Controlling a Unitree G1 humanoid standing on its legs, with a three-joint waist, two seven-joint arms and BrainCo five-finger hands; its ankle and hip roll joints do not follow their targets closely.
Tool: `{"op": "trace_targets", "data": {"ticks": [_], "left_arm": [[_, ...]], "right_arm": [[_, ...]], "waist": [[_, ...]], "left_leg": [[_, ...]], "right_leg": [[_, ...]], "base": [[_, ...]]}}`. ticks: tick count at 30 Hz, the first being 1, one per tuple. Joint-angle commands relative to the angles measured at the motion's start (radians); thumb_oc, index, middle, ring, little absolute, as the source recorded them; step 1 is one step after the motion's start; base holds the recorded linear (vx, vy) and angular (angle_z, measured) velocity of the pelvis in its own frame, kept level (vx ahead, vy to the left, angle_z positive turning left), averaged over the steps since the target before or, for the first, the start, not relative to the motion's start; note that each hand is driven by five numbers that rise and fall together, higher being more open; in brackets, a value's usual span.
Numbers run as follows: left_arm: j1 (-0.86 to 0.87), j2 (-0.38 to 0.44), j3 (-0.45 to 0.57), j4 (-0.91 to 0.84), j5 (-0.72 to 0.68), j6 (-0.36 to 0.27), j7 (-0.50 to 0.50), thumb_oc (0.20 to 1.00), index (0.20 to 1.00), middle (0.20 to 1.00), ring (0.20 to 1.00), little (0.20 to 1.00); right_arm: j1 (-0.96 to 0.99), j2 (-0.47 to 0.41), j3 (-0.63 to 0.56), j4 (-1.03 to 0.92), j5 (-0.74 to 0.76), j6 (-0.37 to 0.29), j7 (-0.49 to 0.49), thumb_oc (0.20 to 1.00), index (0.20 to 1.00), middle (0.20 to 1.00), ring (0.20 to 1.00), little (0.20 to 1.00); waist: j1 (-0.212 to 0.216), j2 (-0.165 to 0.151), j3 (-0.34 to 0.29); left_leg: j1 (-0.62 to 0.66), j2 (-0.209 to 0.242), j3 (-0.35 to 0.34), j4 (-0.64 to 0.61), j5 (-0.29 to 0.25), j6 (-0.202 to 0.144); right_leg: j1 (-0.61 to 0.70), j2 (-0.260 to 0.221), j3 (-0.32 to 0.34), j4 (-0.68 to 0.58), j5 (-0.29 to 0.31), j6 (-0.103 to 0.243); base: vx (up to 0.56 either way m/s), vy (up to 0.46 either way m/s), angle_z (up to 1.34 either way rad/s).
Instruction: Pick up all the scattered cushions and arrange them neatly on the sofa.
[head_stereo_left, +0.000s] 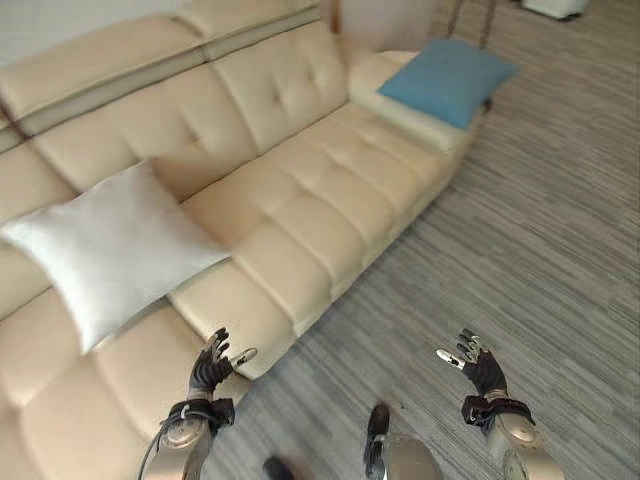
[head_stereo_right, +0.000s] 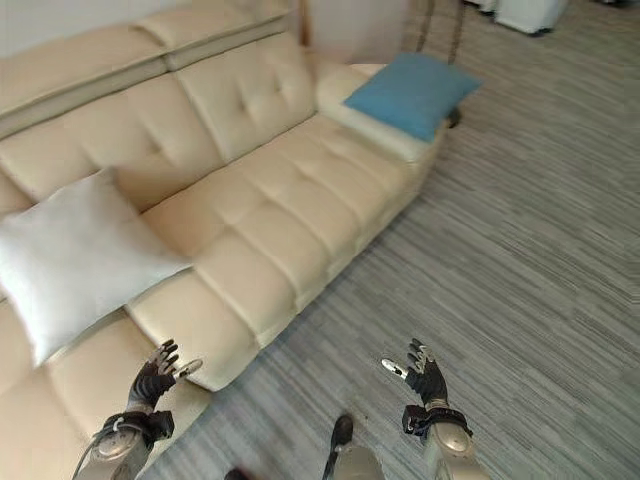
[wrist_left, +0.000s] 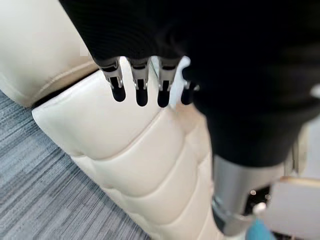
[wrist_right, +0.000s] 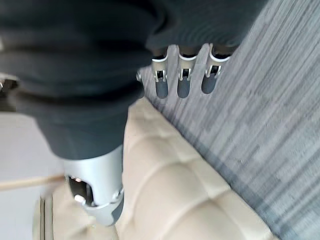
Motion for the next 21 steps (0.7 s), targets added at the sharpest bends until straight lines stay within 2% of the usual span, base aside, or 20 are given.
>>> {"op": "trace_targets", "data": {"ticks": [1, 4, 6, 7, 8, 10, 11, 12, 13, 14, 16, 18, 21], "left_arm": [[-0.030, 0.037, 0.008, -0.061, 0.036, -0.037, -0.019, 1.000, 1.000, 1.000, 1.000, 1.000], [-0.039, 0.040, -0.001, -0.061, 0.039, -0.038, -0.026, 1.000, 1.000, 1.000, 1.000, 1.000], [-0.057, 0.031, -0.017, -0.063, 0.010, -0.042, -0.024, 1.000, 1.000, 1.000, 1.000, 1.000], [-0.058, 0.031, -0.017, -0.063, 0.010, -0.042, -0.024, 1.000, 1.000, 1.000, 1.000, 1.000], [-0.068, 0.028, -0.029, -0.069, -0.011, -0.046, -0.021, 1.000, 1.000, 1.000, 1.000, 1.000], [-0.071, 0.024, -0.038, -0.071, -0.019, -0.049, -0.017, 1.000, 1.000, 1.000, 1.000, 1.000], [-0.069, 0.019, -0.044, -0.073, -0.027, -0.055, -0.014, 1.000, 1.000, 1.000, 1.000, 1.000], [-0.062, 0.007, -0.051, -0.081, -0.035, -0.061, -0.006, 1.000, 1.000, 1.000, 1.000, 1.000], [-0.062, 0.007, -0.051, -0.081, -0.035, -0.061, -0.006, 1.000, 1.000, 1.000, 1.000, 1.000], [-0.058, 0.001, -0.051, -0.085, -0.037, -0.061, -0.004, 1.000, 1.000, 1.000, 1.000, 1.000], [-0.038, -0.012, -0.043, -0.092, -0.031, -0.056, -0.004, 1.000, 1.000, 1.000, 1.000, 1.000], [-0.021, -0.017, -0.039, -0.089, -0.028, -0.053, -0.004, 1.000, 1.000, 1.000, 1.000, 1.000], [-0.012, -0.021, -0.044, -0.079, -0.020, -0.047, -0.005, 1.000, 1.000, 1.000, 1.000, 1.000]], "right_arm": [[-0.028, 0.011, -0.025, -0.021, -0.007, -0.049, -0.004, 1.000, 1.000, 1.000, 1.000, 1.000], [-0.019, 0.011, -0.024, -0.018, 0.008, -0.052, -0.001, 1.000, 1.000, 1.000, 1.000, 1.000], [-0.013, 0.004, -0.022, -0.009, 0.028, -0.055, 0.002, 1.000, 1.000, 1.000, 1.000, 1.000], [-0.014, 0.003, -0.022, -0.009, 0.029, -0.055, 0.002, 1.000, 1.000, 1.000, 1.000, 1.000], [-0.021, -0.013, -0.019, -0.010, 0.034, -0.053, -0.004, 1.000, 1.000, 1.000, 1.000, 1.000], [-0.024, -0.026, -0.011, -0.016, 0.034, -0.056, -0.004, 1.000, 1.000, 1.000, 1.000, 1.000], [-0.027, -0.036, -0.004, -0.022, 0.035, -0.059, -0.001, 1.000, 1.000, 1.000, 1.000, 1.000], [-0.031, -0.048, 0.005, -0.031, 0.031, -0.059, 0.004, 1.000, 1.000, 1.000, 1.000, 1.000], [-0.031, -0.048, 0.005, -0.031, 0.031, -0.059, 0.004, 1.000, 1.000, 1.000, 1.000, 1.000], [-0.033, -0.051, 0.009, -0.040, 0.028, -0.060, 0.009, 1.000, 1.000, 1.000, 1.000, 1.000], [-0.033, -0.048, 0.015, -0.034, 0.027, -0.064, 0.012, 1.000, 1.000, 1.000, 1.000, 1.000], [-0.042, -0.050, 0.021, -0.022, 0.029, -0.070, 0.010, 1.000, 1.000, 1.000, 1.000, 1.000], [-0.041, -0.050, 0.026, -0.014, 0.028, -0.074, 0.003, 1.000, 1.000, 1.000, 1.000, 1.000]], "waist": [[0.016, -0.016, -0.016], [0.006, -0.017, -0.018], [-0.007, -0.019, -0.011], [-0.006, -0.018, -0.010], [-0.001, -0.019, -0.005], [0.009, -0.017, 0.002], [0.024, -0.014, 0.009], [0.056, -0.013, 0.021], [0.056, -0.012, 0.021], [0.076, -0.024, 0.028], [0.115, -0.032, 0.033], [0.148, -0.029, 0.042], [0.172, -0.010, 0.053]], "left_leg": [[-0.008, -0.057, -0.083, 0.053, -0.158, 0.016], [-0.007, -0.042, -0.082, 0.091, -0.166, 0.003], [-0.016, 0.004, -0.076, 0.201, -0.190, -0.021], [-0.018, 0.008, -0.076, 0.210, -0.194, -0.023], [-0.042, 0.049, -0.083, 0.331, -0.200, -0.038], [-0.059, 0.064, -0.111, 0.398, -0.184, -0.049], [-0.076, 0.069, -0.157, 0.450, -0.163, -0.059], [-0.130, 0.021, -0.287, 0.493, -0.174, -0.049], [-0.130, 0.021, -0.287, 0.494, -0.174, -0.049], [-0.174, -0.023, -0.347, 0.478, -0.175, -0.028], [-0.231, -0.049, -0.473, 0.387, -0.195, -0.017], [-0.277, -0.084, -0.580, 0.293, -0.131, -0.027], [-0.332, -0.097, -0.663, 0.158, -0.026, -0.035]], "right_leg": [[0.040, -0.066, -0.068, 0.037, -0.158, 0.094], [0.054, -0.049, -0.049, 0.006, -0.159, 0.091], [0.086, -0.035, -0.024, -0.012, -0.182, 0.072], [0.087, -0.033, -0.024, -0.014, -0.182, 0.071], [0.116, -0.016, -0.007, -0.036, -0.196, 0.055], [0.132, 0.000, 0.008, -0.047, -0.206, 0.043], [0.147, 0.017, 0.020, -0.057, -0.215, 0.032], [0.164, 0.038, 0.062, -0.073, -0.226, 0.026], [0.164, 0.038, 0.061, -0.073, -0.226, 0.026], [0.158, 0.030, 0.089, -0.076, -0.212, 0.026], [0.183, 0.031, 0.151, -0.102, -0.215, 0.045], [0.205, 0.050, 0.193, -0.121, -0.217, 0.048], [0.228, 0.074, 0.232, -0.137, -0.227, 0.048]], "base": [[0.14, -0.192, -0.51], [0.12, -0.165, -0.21], [0.19, -0.259, -0.13], [0.17, -0.220, -0.14], [0.20, -0.180, -0.23], [0.18, -0.144, -0.40], [0.20, -0.075, -0.70], [0.20, -0.066, -0.84], [0.12, 0.000, -1.18], [0.06, 0.035, -1.23], [0.22, 0.061, -0.74], [0.24, 0.060, -0.53], [0.15, 0.062, -0.63]]}}
